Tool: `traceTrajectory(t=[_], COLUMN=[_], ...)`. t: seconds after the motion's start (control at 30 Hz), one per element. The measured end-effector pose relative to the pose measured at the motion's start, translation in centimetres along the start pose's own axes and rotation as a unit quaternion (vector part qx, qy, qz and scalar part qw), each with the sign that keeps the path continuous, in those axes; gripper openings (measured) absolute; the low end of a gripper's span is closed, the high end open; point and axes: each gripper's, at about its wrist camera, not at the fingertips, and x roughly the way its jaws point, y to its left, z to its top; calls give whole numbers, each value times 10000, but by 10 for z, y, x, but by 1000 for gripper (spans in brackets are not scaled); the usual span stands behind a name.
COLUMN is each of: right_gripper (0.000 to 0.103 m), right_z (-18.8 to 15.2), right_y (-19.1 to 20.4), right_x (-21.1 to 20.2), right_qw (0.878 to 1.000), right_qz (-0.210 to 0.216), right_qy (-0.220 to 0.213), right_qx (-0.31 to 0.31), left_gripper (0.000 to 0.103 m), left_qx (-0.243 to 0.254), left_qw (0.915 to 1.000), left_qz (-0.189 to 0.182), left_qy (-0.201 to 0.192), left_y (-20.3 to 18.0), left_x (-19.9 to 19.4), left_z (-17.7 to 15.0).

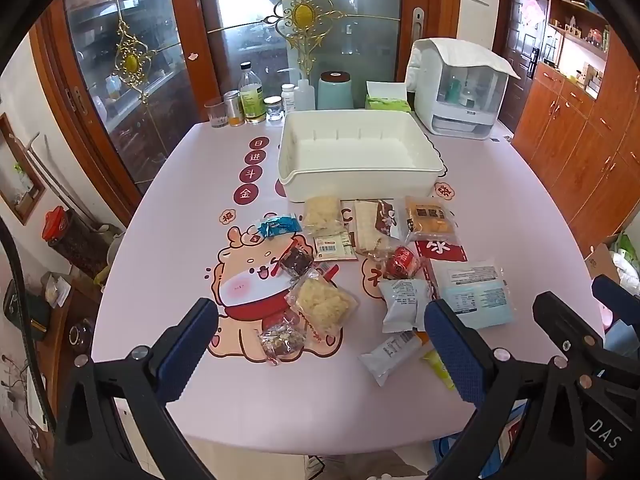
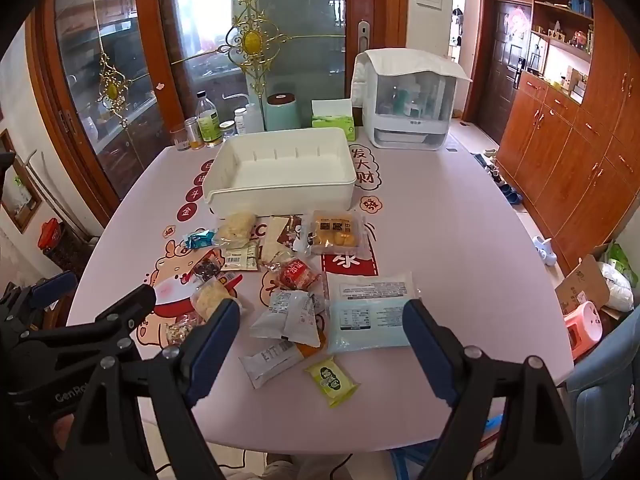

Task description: Organize snacks

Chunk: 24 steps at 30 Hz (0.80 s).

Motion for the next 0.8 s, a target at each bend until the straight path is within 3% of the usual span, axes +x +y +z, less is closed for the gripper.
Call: traceTrajectory(t=[0.27, 0.8], right_gripper=[85, 85], right_z=[0, -2], right_y=[1, -1], right_x=[0, -2], right_qw=[10000, 10000], right_qz=[-1, -33], right_qy=[-17, -25], right_qx=[0, 2], left_gripper=[97, 97], left_qx=[11, -20], left_qw=[10000, 9998], left_qz=[-67, -117], left_qy=[-67, -163], left_y=[3, 0], left_x=[-2, -6], left_z=[-3, 0])
